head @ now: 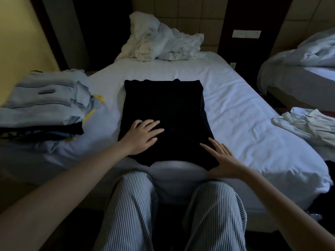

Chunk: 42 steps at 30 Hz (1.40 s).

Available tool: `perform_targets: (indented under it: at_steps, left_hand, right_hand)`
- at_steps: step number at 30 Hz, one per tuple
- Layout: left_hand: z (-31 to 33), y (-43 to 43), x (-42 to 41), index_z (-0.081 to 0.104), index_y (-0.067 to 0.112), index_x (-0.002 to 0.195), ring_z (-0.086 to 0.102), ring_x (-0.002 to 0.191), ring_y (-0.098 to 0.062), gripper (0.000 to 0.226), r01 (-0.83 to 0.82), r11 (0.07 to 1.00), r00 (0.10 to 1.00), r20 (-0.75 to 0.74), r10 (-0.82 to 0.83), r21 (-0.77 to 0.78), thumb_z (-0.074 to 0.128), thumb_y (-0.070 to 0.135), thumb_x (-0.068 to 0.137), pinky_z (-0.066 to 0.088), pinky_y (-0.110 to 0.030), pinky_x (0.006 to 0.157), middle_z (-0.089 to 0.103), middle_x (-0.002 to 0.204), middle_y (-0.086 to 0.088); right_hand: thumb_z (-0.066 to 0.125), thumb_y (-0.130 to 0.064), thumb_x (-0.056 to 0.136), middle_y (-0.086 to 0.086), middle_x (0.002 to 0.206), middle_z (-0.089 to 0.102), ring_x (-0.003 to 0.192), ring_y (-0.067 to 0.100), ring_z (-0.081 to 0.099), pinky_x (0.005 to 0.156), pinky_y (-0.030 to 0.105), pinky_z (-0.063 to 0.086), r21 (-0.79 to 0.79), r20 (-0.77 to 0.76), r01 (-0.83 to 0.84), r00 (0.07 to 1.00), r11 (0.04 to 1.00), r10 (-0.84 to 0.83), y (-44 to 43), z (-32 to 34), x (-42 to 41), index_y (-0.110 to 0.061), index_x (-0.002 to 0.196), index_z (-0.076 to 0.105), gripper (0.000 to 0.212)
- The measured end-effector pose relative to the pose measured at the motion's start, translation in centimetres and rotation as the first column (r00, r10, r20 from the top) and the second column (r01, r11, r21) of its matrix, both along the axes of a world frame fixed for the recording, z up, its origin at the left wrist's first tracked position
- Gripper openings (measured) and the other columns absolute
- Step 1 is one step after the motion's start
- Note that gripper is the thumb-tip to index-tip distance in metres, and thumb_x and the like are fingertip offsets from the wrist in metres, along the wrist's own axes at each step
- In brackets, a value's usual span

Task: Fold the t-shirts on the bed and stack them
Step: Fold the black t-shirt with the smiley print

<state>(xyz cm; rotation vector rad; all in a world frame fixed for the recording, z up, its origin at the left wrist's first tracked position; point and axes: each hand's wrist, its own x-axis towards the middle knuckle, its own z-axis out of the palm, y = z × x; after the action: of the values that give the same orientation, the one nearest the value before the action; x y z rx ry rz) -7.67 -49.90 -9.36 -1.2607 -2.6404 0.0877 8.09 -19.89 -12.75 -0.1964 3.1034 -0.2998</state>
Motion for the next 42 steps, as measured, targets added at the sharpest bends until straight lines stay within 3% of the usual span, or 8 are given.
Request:
perform_targets:
  at_steps: [4,7,12,16,21,30,37,42]
  left_hand:
    - [-1.5,-5.6,1.2,0.052,0.022,0.134,0.04,0.133,-0.021,0.075,-0.068,0.965,0.977,0.212,0.013,0.254,0.024,0.065,0.079,0.031,-0.045,0.109,0.049,0.14,0.0]
    - [-3.1,-7.8,3.0,0.026,0.033,0.147,0.016,0.142,-0.011,0.095,-0.087,0.993,0.948,0.314,0.058,0.08,0.028,0.083,0.066,0.017,-0.039,0.116,0.019,0.154,0.012]
    - [-4.4,-6.1,3.7,0.043,0.024,0.141,0.033,0.139,-0.022,0.048,-0.165,0.926,0.968,0.235,0.086,0.34,0.051,0.014,0.094,0.022,-0.034,0.113,0.037,0.15,-0.002]
    - [-4.4,-5.6,4.3,0.052,0.014,0.135,0.038,0.136,-0.025,0.044,-0.274,0.854,0.928,0.356,0.113,0.441,0.044,0.0,0.094,0.025,-0.033,0.113,0.044,0.145,-0.007]
    - [-1.0,-5.7,6.1,0.043,0.008,0.14,0.039,0.134,-0.026,0.042,-0.5,0.755,0.783,0.595,0.184,0.425,0.038,0.025,0.102,0.03,-0.031,0.106,0.043,0.145,-0.011]
    - [6.7,-8.7,12.3,0.039,0.011,0.141,0.05,0.117,-0.028,0.041,-0.397,0.746,0.79,0.613,-0.018,0.534,0.031,0.025,0.104,0.037,-0.024,0.083,0.052,0.127,-0.01]
    - [11.6,-11.1,13.6,0.066,0.02,0.105,0.066,0.081,-0.015,0.057,-0.406,0.816,0.351,0.895,-0.276,0.411,0.069,0.063,0.068,0.054,-0.027,0.071,0.069,0.093,-0.003]
    - [13.0,-9.6,9.1,0.061,0.015,0.116,0.069,0.082,-0.01,0.056,-0.414,0.766,0.366,0.86,-0.354,0.492,0.076,0.046,0.072,0.054,-0.019,0.069,0.069,0.099,-0.005]
  right_hand:
    - [0.052,-0.054,0.076,-0.002,0.156,0.012,0.145,0.02,0.013,0.115,0.029,0.011,-0.013,-0.063,0.03,0.998,0.999,-0.03,0.7,0.3,0.6,-0.027,0.138,-0.005,0.088]
    - [0.044,-0.049,0.083,-0.001,0.156,0.016,0.144,0.022,0.017,0.114,0.033,0.014,-0.007,-0.093,0.007,0.996,1.0,-0.008,0.6,0.3,0.6,-0.026,0.141,0.005,0.074]
    - [0.048,-0.027,0.097,-0.001,0.157,0.007,0.146,0.02,0.006,0.114,0.035,0.007,0.032,-0.033,0.014,0.999,0.999,-0.013,0.3,-0.1,0.5,-0.021,0.146,0.005,0.066]
    - [0.044,-0.016,0.099,0.006,0.153,0.027,0.142,0.024,0.022,0.112,0.035,0.014,-0.177,-0.062,0.104,0.991,0.979,-0.116,-1.0,0.4,0.9,-0.014,0.143,0.034,0.046]
    - [0.045,-0.016,0.098,0.022,0.109,0.062,0.105,0.036,0.055,0.078,0.031,0.032,-0.314,-0.113,0.23,0.954,0.921,-0.277,-3.1,2.9,2.2,0.002,0.115,0.061,0.029]
    - [0.035,-0.045,0.098,0.005,0.06,0.038,0.053,0.014,0.037,0.046,0.024,0.027,-0.776,-0.145,0.18,0.882,0.604,-0.449,-8.1,10.8,7.2,-0.002,0.083,0.058,0.051]
    - [0.031,-0.076,0.069,0.009,0.092,0.07,0.083,0.021,0.067,0.077,0.023,0.051,-0.908,0.16,0.169,0.986,0.383,-0.056,-7.5,16.2,8.4,-0.007,0.106,0.064,0.085]
    - [0.053,-0.031,0.083,0.001,0.061,0.057,0.05,0.009,0.057,0.05,0.02,0.044,-0.923,0.184,0.153,0.982,0.354,0.053,-6.3,17.5,5.2,-0.012,0.074,0.062,0.023]
